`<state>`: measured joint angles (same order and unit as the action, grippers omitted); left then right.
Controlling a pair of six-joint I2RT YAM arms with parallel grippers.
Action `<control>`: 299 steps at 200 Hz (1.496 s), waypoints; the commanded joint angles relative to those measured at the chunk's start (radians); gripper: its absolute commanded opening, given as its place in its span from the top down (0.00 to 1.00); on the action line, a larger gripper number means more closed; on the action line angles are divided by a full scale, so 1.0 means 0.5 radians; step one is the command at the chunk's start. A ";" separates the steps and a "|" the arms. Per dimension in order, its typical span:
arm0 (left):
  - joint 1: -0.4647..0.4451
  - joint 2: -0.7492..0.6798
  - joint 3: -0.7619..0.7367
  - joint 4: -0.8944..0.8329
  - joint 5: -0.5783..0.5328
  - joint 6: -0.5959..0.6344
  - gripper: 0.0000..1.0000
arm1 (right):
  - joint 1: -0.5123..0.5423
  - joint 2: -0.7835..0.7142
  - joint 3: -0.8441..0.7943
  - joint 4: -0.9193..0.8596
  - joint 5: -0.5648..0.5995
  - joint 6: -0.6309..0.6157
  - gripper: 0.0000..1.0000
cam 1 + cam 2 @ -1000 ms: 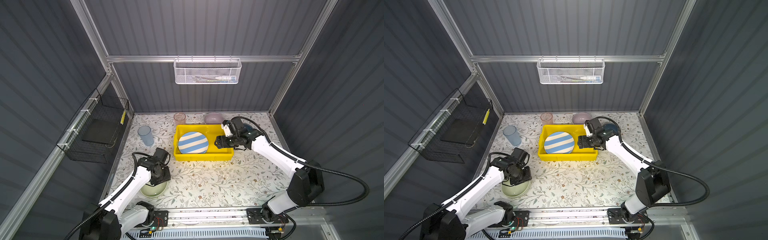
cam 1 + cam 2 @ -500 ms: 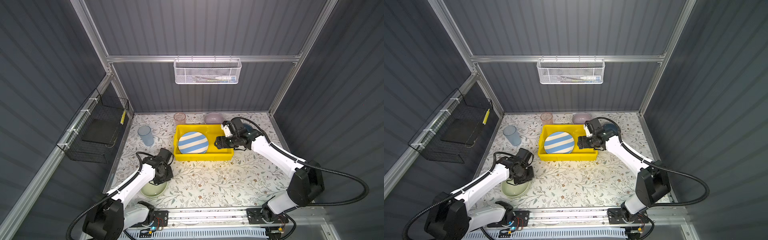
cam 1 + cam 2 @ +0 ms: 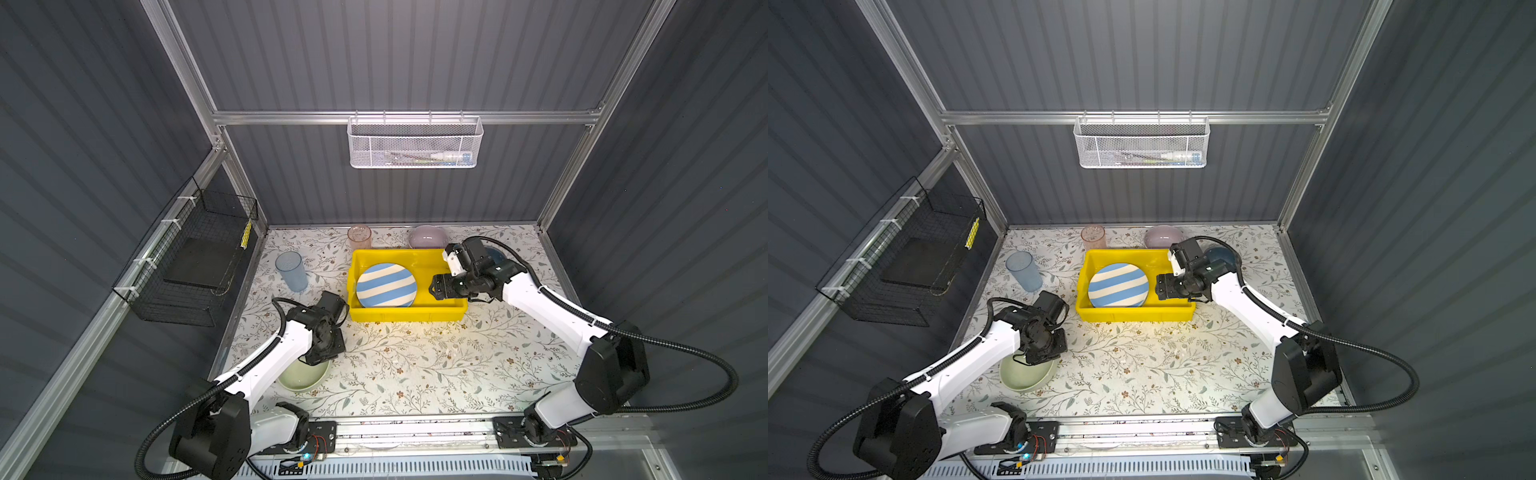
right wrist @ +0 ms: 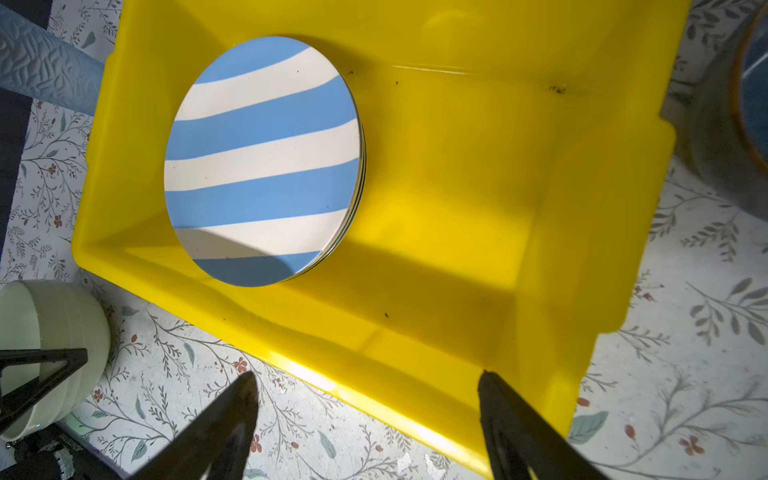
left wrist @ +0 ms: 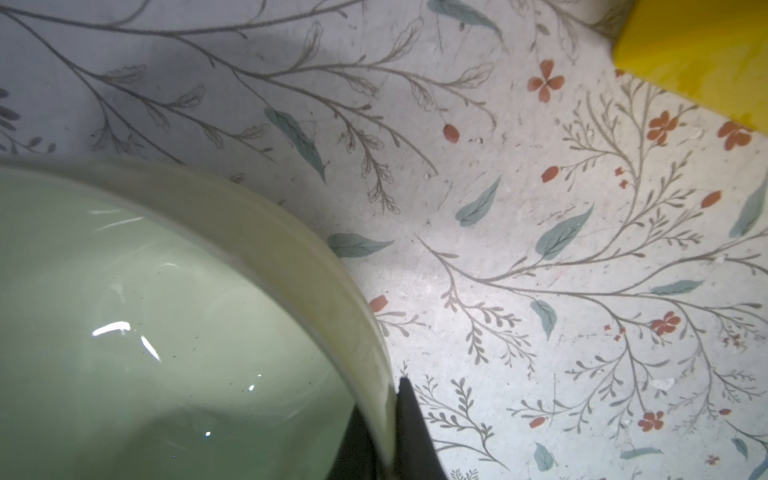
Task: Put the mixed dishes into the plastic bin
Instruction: 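Close the left gripper on the green bowl's rim and lift it, then carry the green bowl with the left gripper onto the plates in the bin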
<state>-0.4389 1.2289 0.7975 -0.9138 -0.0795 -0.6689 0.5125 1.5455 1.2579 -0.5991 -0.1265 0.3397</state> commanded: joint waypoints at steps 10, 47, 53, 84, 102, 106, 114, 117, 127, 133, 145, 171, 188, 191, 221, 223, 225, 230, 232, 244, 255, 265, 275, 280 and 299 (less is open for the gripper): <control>0.003 -0.026 0.205 -0.138 -0.103 0.131 1.00 | -0.010 -0.063 -0.026 -0.016 0.010 0.020 0.16; 0.004 -0.003 0.372 -0.268 -0.142 0.214 1.00 | -0.014 -0.066 -0.035 0.000 0.002 0.023 0.15; 0.004 0.005 0.406 -0.287 -0.144 0.232 1.00 | -0.019 -0.071 -0.034 0.003 -0.009 0.027 0.14; 0.005 0.069 0.606 -0.353 -0.150 0.360 1.00 | -0.031 -0.120 -0.064 0.021 -0.029 0.029 0.13; 0.004 0.134 0.763 -0.391 -0.169 0.446 1.00 | -0.048 -0.167 -0.105 0.041 -0.062 0.040 0.12; 0.004 0.153 0.796 -0.396 -0.171 0.471 1.00 | -0.052 -0.178 -0.112 0.048 -0.072 0.041 0.12; 0.003 0.185 0.863 -0.390 -0.155 0.542 1.00 | -0.060 -0.204 -0.135 0.063 -0.083 0.049 0.11; 0.003 0.196 0.886 -0.385 -0.147 0.567 1.00 | -0.062 -0.212 -0.142 0.067 -0.087 0.051 0.11; 0.003 0.238 0.952 -0.364 -0.145 0.616 1.00 | -0.074 -0.236 -0.169 0.079 -0.098 0.058 0.11; 0.003 0.265 1.002 -0.360 -0.148 0.643 1.00 | -0.082 -0.249 -0.178 0.080 -0.101 0.060 0.11; 0.003 0.331 1.103 -0.354 -0.145 0.698 1.00 | -0.089 -0.271 -0.194 0.070 -0.103 0.063 0.10; 0.003 0.494 1.355 -0.345 -0.116 0.782 1.00 | -0.114 -0.319 -0.237 0.072 -0.120 0.069 0.10; 0.003 0.594 1.481 -0.330 -0.084 0.823 1.00 | -0.127 -0.342 -0.257 0.070 -0.127 0.066 0.09; 0.005 0.615 1.500 -0.325 -0.077 0.829 1.00 | -0.128 -0.347 -0.262 0.069 -0.132 0.066 0.09; 0.003 0.779 1.670 -0.283 0.017 0.910 1.00 | -0.140 -0.392 -0.300 0.075 -0.149 0.058 0.07; 0.003 0.787 1.682 -0.282 0.024 0.913 1.00 | -0.143 -0.395 -0.304 0.077 -0.151 0.059 0.07; 0.003 0.797 1.692 -0.280 0.030 0.916 1.00 | -0.143 -0.399 -0.305 0.077 -0.152 0.060 0.06; 0.004 0.815 1.716 -0.274 0.041 0.925 1.00 | -0.143 -0.408 -0.313 0.078 -0.152 0.058 0.06; 0.005 0.822 1.724 -0.270 0.044 0.926 1.00 | -0.146 -0.411 -0.315 0.078 -0.154 0.058 0.06; 0.003 0.864 1.775 -0.253 0.066 0.941 1.00 | -0.147 -0.429 -0.331 0.090 -0.153 0.057 0.05; 0.000 0.909 1.836 -0.271 0.070 0.950 1.00 | -0.154 -0.440 -0.340 0.086 -0.150 0.059 0.04; -0.015 0.959 1.908 -0.304 0.040 0.959 1.00 | -0.163 -0.447 -0.341 0.079 -0.145 0.060 0.04; -0.032 1.005 1.971 -0.334 0.025 0.971 1.00 | -0.168 -0.447 -0.344 0.074 -0.143 0.060 0.03; -0.043 1.026 1.997 -0.341 0.024 0.978 1.00 | -0.169 -0.445 -0.344 0.072 -0.143 0.058 0.03; -0.101 1.104 2.088 -0.357 0.013 1.001 1.00 | -0.178 -0.441 -0.341 0.070 -0.147 0.069 0.02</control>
<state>-0.4538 1.7664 1.7462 -1.0851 -0.0433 -0.2226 0.4313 1.3338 1.0962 -0.5648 -0.1944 0.3664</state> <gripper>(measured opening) 0.105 0.977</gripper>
